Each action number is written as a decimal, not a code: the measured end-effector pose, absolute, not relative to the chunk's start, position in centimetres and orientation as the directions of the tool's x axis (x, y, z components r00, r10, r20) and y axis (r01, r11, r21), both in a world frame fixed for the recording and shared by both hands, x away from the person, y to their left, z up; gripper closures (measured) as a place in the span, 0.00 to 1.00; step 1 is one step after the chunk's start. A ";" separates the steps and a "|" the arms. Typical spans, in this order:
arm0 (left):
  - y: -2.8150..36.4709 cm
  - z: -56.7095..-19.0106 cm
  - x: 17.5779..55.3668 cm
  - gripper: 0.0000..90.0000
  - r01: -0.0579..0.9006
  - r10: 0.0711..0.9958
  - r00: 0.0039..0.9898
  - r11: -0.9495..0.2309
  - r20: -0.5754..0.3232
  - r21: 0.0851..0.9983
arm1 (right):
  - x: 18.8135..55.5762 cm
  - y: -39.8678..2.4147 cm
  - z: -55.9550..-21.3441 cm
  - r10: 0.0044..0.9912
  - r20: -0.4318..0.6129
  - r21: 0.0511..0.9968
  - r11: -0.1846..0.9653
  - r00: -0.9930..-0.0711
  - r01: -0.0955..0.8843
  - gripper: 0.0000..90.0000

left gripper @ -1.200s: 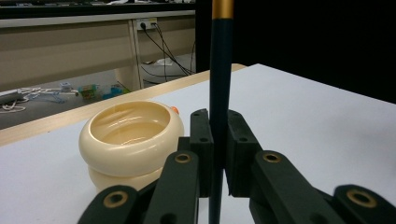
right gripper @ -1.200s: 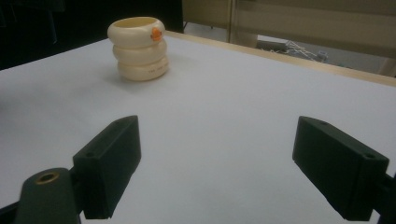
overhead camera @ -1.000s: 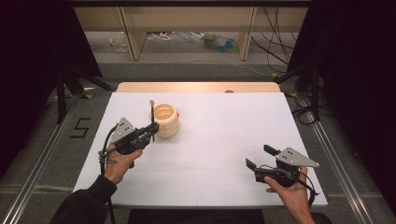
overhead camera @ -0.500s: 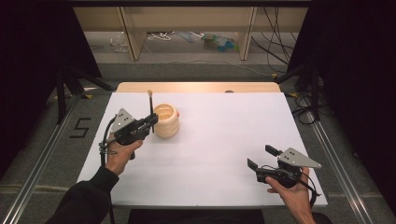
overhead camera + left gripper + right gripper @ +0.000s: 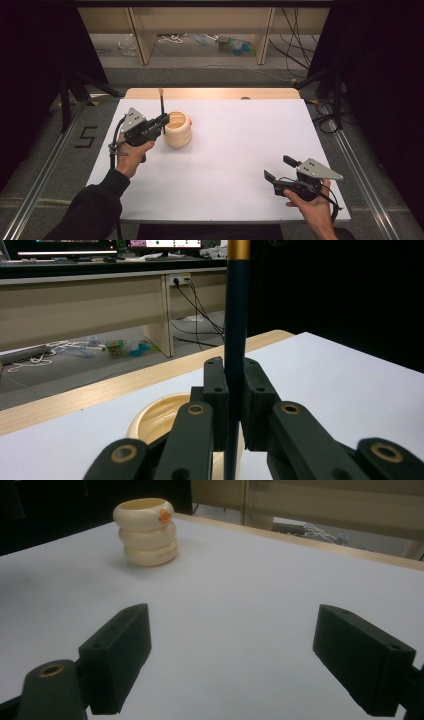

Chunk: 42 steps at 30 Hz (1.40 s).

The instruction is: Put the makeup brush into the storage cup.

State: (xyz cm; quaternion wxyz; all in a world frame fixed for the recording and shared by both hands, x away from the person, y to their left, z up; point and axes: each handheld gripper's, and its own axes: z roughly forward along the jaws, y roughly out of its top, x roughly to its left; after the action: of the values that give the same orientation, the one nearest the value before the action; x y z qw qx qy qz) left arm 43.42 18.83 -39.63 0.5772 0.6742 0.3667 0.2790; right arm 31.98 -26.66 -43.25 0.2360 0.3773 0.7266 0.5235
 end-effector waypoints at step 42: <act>17.2 -41.3 49.1 0.93 0.209 0.857 0.511 -0.043 -0.071 0.977 | 32.1 -26.5 -43.3 0.786 0.056 0.943 0.161 -0.615 0.291 0.18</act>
State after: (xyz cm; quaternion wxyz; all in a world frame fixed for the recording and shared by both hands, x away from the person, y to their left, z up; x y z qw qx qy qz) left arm 49.08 17.16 -41.31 0.5628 0.6622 0.4022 0.2879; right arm 32.07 -26.51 -43.28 0.2335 0.3713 0.7251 0.5309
